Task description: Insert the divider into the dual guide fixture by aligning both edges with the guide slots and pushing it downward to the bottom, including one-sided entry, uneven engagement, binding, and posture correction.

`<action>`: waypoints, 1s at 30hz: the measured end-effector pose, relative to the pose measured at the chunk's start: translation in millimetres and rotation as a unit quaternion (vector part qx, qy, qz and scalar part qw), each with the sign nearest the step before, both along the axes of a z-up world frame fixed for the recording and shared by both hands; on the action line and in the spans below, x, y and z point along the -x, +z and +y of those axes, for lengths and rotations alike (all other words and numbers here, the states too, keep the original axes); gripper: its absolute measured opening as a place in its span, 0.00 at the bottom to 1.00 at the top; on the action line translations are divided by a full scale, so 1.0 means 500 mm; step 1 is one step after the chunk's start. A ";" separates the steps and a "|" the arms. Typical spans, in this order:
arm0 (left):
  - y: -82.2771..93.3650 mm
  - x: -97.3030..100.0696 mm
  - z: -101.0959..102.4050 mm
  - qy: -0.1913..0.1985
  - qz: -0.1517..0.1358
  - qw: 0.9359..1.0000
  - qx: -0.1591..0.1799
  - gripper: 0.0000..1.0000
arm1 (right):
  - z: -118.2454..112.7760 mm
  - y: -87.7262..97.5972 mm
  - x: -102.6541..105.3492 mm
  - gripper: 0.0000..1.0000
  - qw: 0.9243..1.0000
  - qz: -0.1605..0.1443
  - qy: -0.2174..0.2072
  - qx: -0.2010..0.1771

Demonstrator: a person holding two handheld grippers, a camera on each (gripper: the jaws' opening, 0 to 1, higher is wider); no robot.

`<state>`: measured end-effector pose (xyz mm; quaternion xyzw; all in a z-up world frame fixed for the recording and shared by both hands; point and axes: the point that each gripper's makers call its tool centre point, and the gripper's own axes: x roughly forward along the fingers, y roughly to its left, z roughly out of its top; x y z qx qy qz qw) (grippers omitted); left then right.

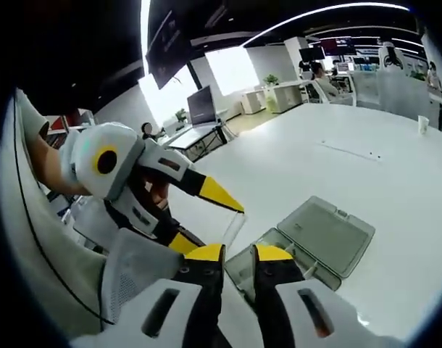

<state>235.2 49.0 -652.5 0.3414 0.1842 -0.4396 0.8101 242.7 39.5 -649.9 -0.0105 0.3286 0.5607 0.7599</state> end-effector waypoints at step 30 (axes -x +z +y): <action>0.013 -0.006 -0.017 -0.005 -0.037 0.999 -0.015 0.29 | 0.014 -0.009 0.005 0.00 0.997 0.070 -0.020 -0.018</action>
